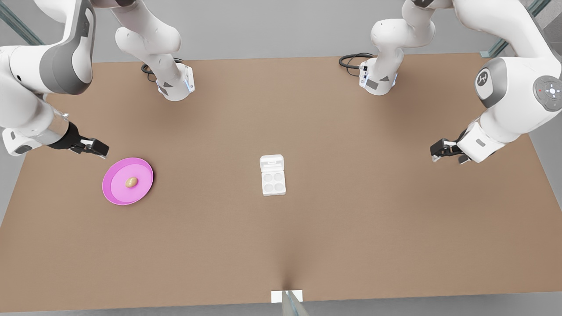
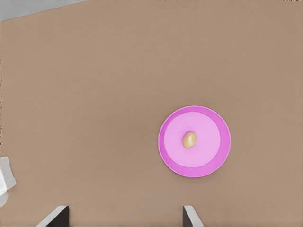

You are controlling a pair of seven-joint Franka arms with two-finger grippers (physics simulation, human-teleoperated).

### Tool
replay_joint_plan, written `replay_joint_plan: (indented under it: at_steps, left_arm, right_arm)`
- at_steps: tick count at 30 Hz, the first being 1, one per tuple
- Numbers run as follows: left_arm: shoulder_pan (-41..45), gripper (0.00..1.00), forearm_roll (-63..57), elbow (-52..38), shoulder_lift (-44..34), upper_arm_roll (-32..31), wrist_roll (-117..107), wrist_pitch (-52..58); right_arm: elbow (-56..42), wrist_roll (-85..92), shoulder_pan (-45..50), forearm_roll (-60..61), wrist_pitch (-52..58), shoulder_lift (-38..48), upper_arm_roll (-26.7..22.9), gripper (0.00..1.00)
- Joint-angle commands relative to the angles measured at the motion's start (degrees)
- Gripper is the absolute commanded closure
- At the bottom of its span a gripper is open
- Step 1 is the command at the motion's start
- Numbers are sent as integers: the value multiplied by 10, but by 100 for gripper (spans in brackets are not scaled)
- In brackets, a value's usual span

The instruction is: Pack egg into the box and close the box lid

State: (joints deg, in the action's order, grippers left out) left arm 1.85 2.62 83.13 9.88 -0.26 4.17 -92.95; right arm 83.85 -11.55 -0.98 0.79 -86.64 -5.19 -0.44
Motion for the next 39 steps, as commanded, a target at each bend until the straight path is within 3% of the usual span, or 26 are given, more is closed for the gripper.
replay_joint_plan:
  at_steps: [1,4,16,21,22,24,27,28,30,32,34,39]
  left_arm:
    - [-2,0,-2,0,0,0,0,3]
    - [-2,0,-1,0,19,11,6,22]
    - [-2,0,-2,7,26,11,7,73]
    - [-2,0,-2,5,26,11,6,73]
    - [-2,0,-2,5,24,11,7,87]
    - [-2,0,-2,4,28,18,8,87]
    - [-2,0,-2,3,28,18,8,87]
    - [-2,0,-1,3,28,18,9,87]
    - [-2,0,-1,3,29,17,9,88]
    - [-2,0,0,3,29,17,9,88]
    - [-2,0,0,3,29,17,9,88]
    - [-2,0,0,2,29,17,9,87]
  right_arm:
    - [1,-1,-3,0,0,-3,0,0]
    - [0,-1,-10,-8,-1,-64,-6,0]
    - [-13,-18,-1,10,8,-81,1,0]
    - [0,-75,141,-204,20,-70,13,0]
    - [48,-198,203,-264,16,-44,14,0]
    - [247,-472,260,-334,-135,40,16,0]
    - [341,-764,275,-454,-213,48,33,0]
    - [427,-796,276,-552,-244,80,34,0]
    - [481,-794,266,-637,-284,92,27,0]
    - [523,-798,236,-729,-361,101,-17,0]
    - [547,-867,207,-819,-361,94,-21,0]
    - [561,-912,218,-830,-323,92,-18,0]
